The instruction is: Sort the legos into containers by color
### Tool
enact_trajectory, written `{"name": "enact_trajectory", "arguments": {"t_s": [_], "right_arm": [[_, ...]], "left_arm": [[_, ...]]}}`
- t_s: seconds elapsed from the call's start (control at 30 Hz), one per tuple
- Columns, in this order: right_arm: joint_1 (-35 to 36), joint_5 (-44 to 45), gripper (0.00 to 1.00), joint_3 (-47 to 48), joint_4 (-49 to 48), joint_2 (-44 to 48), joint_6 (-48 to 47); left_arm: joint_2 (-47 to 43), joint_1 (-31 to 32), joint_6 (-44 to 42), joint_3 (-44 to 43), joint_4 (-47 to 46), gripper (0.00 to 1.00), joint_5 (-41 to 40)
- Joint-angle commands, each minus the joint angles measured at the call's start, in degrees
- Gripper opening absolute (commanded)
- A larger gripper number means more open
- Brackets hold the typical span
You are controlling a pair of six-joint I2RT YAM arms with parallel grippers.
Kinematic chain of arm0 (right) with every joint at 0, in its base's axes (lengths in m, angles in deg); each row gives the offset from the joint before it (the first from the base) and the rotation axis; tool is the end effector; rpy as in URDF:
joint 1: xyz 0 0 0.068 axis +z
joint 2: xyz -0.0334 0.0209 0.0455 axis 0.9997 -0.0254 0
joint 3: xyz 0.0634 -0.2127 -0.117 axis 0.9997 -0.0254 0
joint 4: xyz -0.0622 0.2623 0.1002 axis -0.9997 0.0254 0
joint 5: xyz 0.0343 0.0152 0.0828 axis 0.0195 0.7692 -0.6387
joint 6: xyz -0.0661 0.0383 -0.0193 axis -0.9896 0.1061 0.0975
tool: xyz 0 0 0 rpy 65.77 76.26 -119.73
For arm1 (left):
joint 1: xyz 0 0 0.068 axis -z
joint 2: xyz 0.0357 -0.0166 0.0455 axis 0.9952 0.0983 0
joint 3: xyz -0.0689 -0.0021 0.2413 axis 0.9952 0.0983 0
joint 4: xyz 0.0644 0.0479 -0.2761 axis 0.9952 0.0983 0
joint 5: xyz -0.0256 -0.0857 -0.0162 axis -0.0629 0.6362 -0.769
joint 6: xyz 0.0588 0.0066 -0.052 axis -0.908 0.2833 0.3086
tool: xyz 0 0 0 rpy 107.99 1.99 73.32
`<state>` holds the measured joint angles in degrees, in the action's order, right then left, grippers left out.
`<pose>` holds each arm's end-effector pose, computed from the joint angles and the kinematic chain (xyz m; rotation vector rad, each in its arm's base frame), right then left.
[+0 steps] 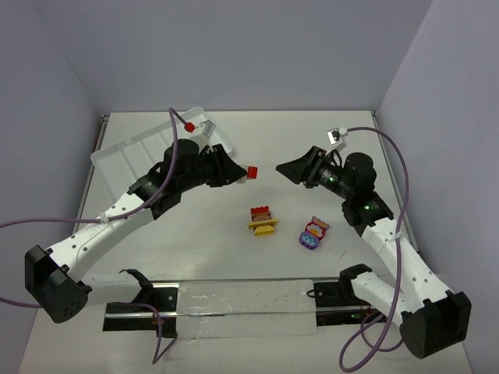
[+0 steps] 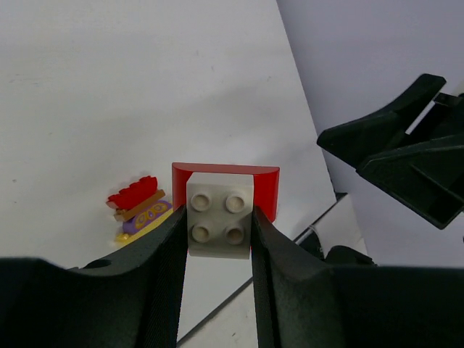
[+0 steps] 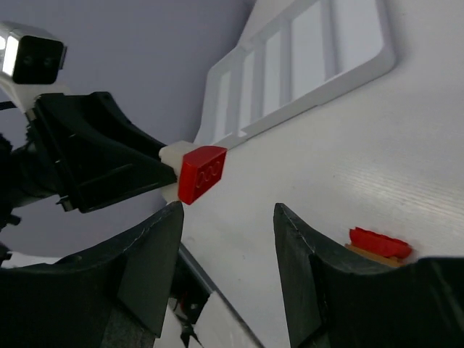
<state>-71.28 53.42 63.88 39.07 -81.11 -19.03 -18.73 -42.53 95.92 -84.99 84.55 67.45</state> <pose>0.2601 0.1156 0.3086 -0.0022 1.8157 1.2047 0.2546 -0.2378 0.3162 0.0390 2.0916 -1.0714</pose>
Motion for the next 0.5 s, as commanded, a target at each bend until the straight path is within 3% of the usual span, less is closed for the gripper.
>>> {"name": "enact_trajectory", "arguments": {"t_s": [0.0, 0.47], "right_arm": [[2.33, -4.89, 0.64, 0.98, -8.19, -2.28, 3.45], [8.74, -6.16, 0.64, 2.52, -16.49, -10.41, 7.11]], "left_arm": [[-1.57, -2.38, 1.17, 1.89, -9.86, 0.0, 9.34], [-0.35, -4.73, 0.71, 3.01, -11.73, 0.0, 13.54]]}}
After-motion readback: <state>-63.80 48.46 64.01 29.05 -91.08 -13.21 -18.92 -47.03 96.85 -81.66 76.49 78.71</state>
